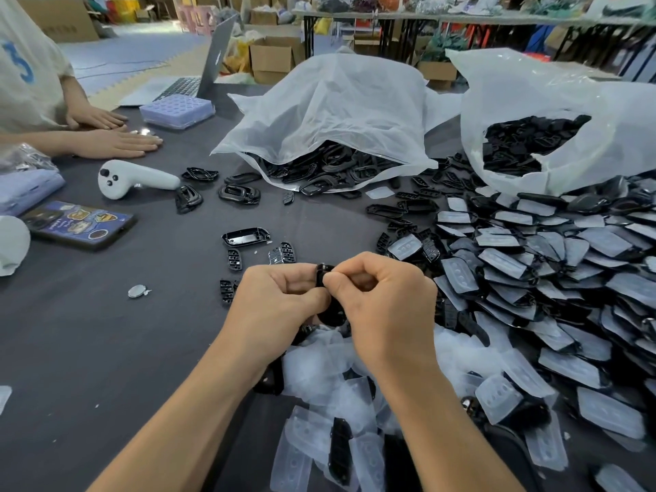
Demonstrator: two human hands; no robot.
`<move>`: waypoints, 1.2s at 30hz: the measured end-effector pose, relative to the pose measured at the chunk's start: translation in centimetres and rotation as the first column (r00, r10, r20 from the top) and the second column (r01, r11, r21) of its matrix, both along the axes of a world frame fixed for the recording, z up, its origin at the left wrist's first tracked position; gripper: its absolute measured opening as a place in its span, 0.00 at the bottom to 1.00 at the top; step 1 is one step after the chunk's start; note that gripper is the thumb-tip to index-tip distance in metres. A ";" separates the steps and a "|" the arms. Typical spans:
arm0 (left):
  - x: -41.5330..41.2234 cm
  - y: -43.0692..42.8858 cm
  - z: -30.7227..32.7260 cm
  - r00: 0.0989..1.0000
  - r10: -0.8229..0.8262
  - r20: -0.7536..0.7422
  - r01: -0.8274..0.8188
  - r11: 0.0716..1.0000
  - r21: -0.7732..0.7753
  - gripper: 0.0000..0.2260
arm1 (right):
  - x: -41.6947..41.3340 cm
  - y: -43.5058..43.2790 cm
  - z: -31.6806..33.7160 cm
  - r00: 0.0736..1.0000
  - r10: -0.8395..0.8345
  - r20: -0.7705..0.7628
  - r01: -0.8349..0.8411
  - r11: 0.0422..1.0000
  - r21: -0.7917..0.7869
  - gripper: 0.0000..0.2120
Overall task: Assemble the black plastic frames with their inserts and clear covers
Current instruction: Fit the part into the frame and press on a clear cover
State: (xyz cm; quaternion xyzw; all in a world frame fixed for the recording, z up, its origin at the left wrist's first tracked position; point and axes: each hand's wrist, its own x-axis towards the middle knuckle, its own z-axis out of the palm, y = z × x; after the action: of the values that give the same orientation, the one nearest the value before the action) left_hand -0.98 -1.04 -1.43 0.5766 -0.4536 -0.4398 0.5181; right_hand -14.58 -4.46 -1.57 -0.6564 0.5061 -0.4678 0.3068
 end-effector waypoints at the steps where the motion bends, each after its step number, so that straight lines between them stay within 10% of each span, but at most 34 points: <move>1: 0.0 0.0 0.1 1.000 0.012 -0.009 -0.012 1.000 -0.007 0.13 | 0.3 0.2 0.0 0.999 -0.033 -0.011 0.033 0.999 -0.021 0.07; 24: 0.4 -0.3 0.0 0.995 0.080 0.057 -0.077 0.996 -0.055 0.13 | -0.1 -0.6 0.7 0.995 0.094 0.044 -0.099 0.985 0.142 0.07; 29: 0.5 -0.2 0.0 0.972 0.234 -0.012 -0.235 0.972 -0.031 0.15 | -0.7 0.1 1.2 0.969 0.161 -0.189 -0.149 0.986 0.072 0.07; 36: 1.2 0.8 0.1 0.957 0.269 -0.112 -0.272 0.962 -0.019 0.12 | -1.2 1.5 1.8 0.718 0.430 -0.548 -0.256 0.894 0.367 0.09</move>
State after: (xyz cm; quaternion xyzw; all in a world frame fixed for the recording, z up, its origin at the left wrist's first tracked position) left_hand 0.22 -0.19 -1.30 0.5996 -0.3491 -0.3876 0.6069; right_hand -15.78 -2.98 0.28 -0.8079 0.5040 -0.0902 0.2917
